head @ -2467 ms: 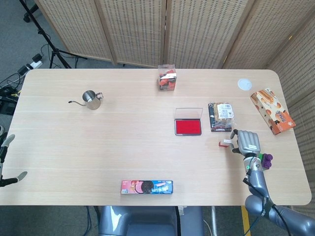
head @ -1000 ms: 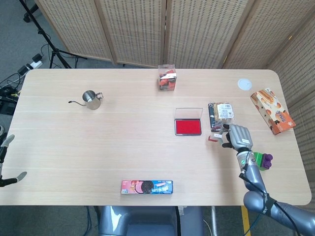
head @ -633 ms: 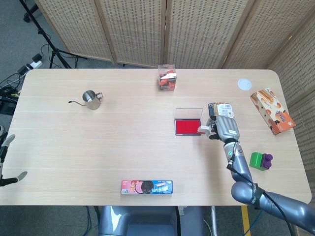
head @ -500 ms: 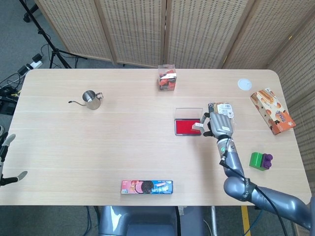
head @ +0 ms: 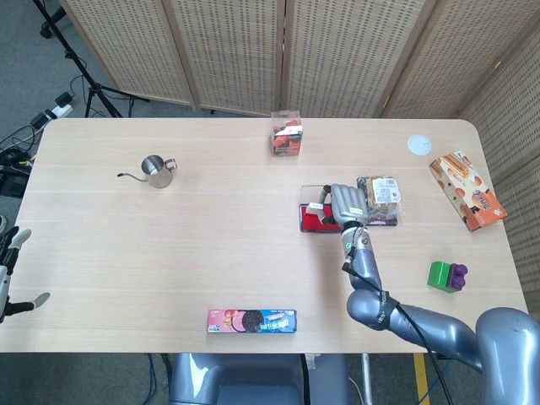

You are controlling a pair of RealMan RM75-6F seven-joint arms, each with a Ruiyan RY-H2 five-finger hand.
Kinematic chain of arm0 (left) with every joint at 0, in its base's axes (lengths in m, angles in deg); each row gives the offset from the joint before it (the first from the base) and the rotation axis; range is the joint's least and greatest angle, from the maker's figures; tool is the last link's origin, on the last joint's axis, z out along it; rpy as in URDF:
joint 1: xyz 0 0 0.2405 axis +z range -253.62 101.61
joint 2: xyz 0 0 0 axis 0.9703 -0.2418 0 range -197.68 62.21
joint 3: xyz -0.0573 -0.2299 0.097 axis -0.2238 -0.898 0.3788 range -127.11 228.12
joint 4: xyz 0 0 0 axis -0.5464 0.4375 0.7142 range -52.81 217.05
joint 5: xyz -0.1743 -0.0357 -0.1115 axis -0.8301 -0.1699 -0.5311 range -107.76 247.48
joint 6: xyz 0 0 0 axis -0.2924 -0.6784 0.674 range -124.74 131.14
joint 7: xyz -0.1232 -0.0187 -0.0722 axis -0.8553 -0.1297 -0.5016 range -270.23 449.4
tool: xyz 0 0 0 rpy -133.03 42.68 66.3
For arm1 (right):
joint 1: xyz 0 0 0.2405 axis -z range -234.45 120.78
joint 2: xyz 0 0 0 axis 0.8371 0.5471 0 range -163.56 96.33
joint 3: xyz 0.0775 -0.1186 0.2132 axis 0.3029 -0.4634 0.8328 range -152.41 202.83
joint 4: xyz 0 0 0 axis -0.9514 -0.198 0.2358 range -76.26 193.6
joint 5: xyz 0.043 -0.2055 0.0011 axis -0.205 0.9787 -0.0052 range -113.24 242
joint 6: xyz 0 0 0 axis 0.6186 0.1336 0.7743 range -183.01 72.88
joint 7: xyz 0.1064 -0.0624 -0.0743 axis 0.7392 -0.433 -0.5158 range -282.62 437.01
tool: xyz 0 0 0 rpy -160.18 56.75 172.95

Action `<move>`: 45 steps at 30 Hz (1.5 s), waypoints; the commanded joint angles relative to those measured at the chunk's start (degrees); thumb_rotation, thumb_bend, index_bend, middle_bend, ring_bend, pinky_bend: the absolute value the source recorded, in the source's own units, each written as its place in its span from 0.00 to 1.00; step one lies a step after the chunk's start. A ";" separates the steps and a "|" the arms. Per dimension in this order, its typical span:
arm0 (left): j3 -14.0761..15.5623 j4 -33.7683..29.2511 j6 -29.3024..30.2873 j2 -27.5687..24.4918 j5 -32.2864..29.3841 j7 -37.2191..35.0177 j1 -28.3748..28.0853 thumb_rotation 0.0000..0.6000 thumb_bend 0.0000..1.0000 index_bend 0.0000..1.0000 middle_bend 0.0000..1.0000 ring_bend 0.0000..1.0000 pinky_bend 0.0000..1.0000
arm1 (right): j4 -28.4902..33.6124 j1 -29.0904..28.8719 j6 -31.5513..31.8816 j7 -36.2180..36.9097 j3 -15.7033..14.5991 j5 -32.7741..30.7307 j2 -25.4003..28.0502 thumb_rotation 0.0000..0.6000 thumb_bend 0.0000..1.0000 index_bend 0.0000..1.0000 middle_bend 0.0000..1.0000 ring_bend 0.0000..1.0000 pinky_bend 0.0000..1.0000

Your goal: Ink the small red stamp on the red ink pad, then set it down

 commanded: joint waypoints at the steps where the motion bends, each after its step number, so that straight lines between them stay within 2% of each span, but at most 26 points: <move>1: -0.12 0.10 -0.50 -0.05 -0.45 -0.17 -0.21 1.00 0.00 0.00 0.00 0.00 0.00 | -2.34 -0.70 -0.42 0.63 -0.20 0.57 -1.90 1.00 0.47 0.55 0.96 1.00 1.00; 13: -0.12 0.06 -1.11 -0.16 -1.05 -0.26 -0.49 1.00 0.00 0.00 0.00 0.00 0.00 | -9.76 -0.90 -2.45 1.89 -1.59 2.34 -5.87 1.00 0.49 0.55 0.96 1.00 1.00; 29: 0.01 0.04 -1.42 0.10 -1.26 0.60 -0.81 1.00 0.00 0.00 0.00 0.00 0.00 | -13.65 0.48 -5.55 2.60 -2.33 2.39 -6.84 1.00 0.49 0.55 0.96 1.00 1.00; 45: 0.12 0.05 -1.45 -0.04 -1.14 0.03 -0.83 1.00 0.00 0.00 0.00 0.00 0.00 | -15.88 1.21 -5.53 2.95 -2.95 4.87 -8.89 1.00 0.49 0.55 0.96 1.00 1.00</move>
